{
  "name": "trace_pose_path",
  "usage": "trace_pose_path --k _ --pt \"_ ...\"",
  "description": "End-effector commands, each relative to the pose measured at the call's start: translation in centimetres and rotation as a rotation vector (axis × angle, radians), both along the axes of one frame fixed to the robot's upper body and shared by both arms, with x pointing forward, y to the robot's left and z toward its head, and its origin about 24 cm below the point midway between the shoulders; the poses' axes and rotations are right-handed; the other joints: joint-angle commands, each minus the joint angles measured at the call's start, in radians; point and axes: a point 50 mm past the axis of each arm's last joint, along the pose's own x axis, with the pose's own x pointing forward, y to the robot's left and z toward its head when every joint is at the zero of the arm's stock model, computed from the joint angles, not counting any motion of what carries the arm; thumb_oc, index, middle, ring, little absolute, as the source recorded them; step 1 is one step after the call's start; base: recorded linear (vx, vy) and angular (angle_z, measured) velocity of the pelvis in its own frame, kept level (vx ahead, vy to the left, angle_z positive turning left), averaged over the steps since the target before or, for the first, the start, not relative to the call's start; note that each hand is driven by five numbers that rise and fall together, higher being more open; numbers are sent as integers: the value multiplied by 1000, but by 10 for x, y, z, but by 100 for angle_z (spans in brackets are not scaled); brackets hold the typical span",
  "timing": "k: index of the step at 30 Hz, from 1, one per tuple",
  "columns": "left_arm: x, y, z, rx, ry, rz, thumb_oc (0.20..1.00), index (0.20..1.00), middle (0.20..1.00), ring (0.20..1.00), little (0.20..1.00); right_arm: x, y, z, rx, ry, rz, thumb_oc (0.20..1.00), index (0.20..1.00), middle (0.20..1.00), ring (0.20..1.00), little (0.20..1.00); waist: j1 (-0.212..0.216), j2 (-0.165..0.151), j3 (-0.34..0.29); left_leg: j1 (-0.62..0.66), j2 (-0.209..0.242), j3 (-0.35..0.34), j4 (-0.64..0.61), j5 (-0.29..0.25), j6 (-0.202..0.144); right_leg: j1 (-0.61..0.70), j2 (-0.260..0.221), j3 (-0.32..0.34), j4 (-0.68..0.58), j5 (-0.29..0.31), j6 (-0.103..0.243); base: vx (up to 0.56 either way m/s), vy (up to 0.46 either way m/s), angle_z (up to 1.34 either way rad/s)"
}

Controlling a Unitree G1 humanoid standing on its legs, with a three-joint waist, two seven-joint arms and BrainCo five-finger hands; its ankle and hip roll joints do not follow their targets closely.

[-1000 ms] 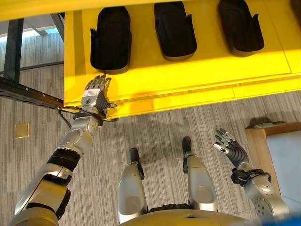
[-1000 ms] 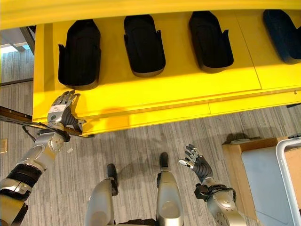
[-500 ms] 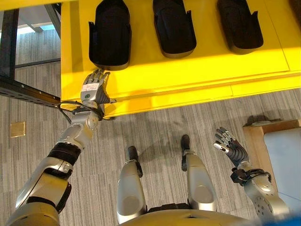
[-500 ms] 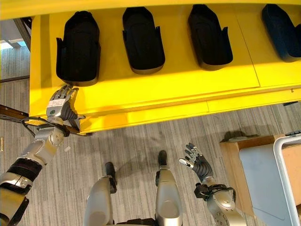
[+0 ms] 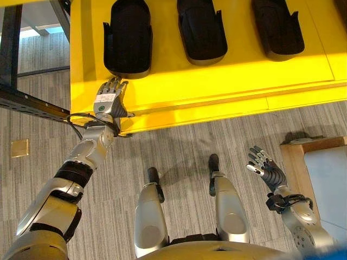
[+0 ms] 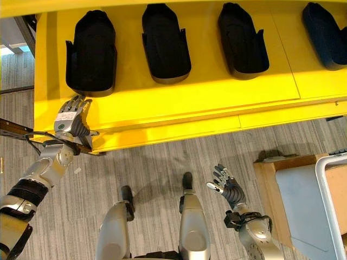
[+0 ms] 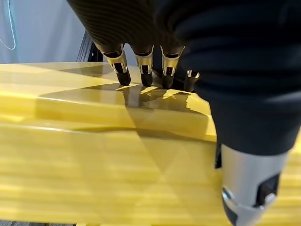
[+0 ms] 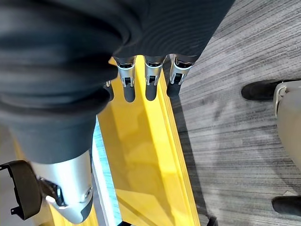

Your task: Move parts from the plastic box to the shelf.

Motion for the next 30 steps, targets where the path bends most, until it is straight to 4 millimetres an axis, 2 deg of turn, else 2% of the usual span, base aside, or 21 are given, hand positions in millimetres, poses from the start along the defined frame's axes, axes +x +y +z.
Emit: trace_pose_path --k 1,30 --pt "15 -29 -4 42 74 -105 1000 1000 1000 1000 1000 -3 -7 19 -37 -78 33 1000 1000 1000 1000 1000 -63 -10 -42 -5 76 -6 16 45 -34 20 -64 30 126 -87 48 0 0 0" --pt "22 -52 7 47 49 -184 1000 1000 1000 1000 1000 -8 -11 16 -51 -56 24 1000 1000 1000 1000 1000 -70 -12 -52 3 83 -3 27 38 -39 14 -55 43 145 -92 46 0 0 0"
